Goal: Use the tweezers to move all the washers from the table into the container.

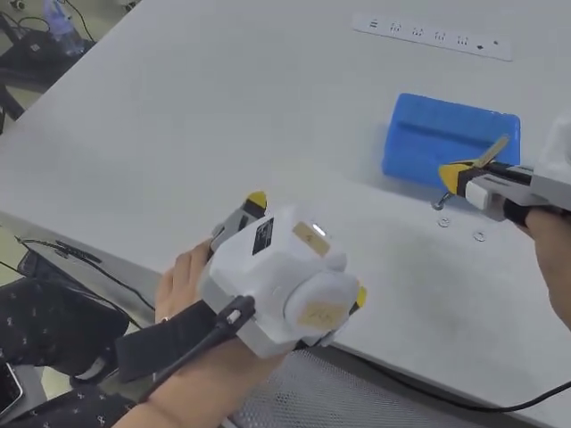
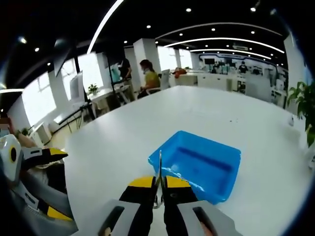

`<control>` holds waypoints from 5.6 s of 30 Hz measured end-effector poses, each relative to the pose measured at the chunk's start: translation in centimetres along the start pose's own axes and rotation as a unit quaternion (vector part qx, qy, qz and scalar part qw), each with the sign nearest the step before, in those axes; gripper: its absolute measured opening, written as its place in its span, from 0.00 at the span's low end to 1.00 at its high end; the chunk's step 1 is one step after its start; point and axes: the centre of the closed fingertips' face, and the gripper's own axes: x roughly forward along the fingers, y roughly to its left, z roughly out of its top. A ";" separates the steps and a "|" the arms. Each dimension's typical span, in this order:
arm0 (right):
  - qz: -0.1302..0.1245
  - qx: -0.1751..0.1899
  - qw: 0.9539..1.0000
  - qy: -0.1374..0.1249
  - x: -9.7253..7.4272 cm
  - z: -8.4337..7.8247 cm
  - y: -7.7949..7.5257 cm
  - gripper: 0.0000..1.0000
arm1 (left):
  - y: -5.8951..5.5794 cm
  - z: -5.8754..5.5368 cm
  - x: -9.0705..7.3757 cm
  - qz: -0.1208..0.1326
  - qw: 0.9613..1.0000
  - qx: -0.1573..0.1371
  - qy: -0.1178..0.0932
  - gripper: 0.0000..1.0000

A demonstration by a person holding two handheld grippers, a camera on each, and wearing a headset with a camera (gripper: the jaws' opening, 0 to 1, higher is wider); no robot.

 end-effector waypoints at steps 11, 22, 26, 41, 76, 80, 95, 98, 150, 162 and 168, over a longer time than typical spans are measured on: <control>0.003 -0.024 0.999 -0.033 0.0 3.3 -0.2 0.02 | 0.0 0.0 0.0 0.001 1.000 -0.001 -0.001 0.93; 0.001 -0.045 0.998 -0.050 0.7 5.7 -0.9 0.02 | 0.0 0.4 -0.1 -0.001 1.000 -0.009 -0.012 0.93; 0.000 -0.048 0.997 -0.055 0.9 6.3 -1.1 0.02 | 0.0 0.3 -0.1 -0.001 1.000 -0.008 -0.009 0.93; -0.023 -0.045 0.997 -0.063 2.8 7.5 -3.8 0.02 | -0.1 0.2 -0.1 -0.004 1.000 -0.008 -0.003 0.93; -0.039 0.000 0.999 0.033 6.4 -0.9 -6.7 0.03 | -0.1 0.1 -0.1 -0.005 1.000 -0.007 0.001 0.92; -0.040 0.002 0.998 0.038 6.6 -1.3 -6.8 0.03 | -0.1 0.0 0.0 -0.006 1.000 -0.007 0.003 0.92; -0.039 0.008 0.998 0.046 6.9 -1.9 -6.6 0.03 | 0.0 0.0 0.0 -0.002 1.000 -0.007 0.003 0.92; -0.039 0.010 0.998 0.045 6.9 -1.9 -6.7 0.03 | 0.1 0.0 0.0 -0.001 1.000 -0.008 0.002 0.92; 0.003 0.054 0.998 -0.024 -0.8 -2.0 -2.1 0.04 | 0.2 1.0 -0.5 0.004 1.000 -0.003 -0.028 0.91; -0.002 0.060 0.998 -0.010 0.5 -3.6 -2.9 0.04 | 0.2 0.6 -0.3 0.003 1.000 0.001 -0.016 0.90; -0.009 0.062 0.998 -0.008 0.8 -4.1 -3.2 0.04 | 0.1 0.4 -0.2 0.001 1.000 0.003 -0.009 0.90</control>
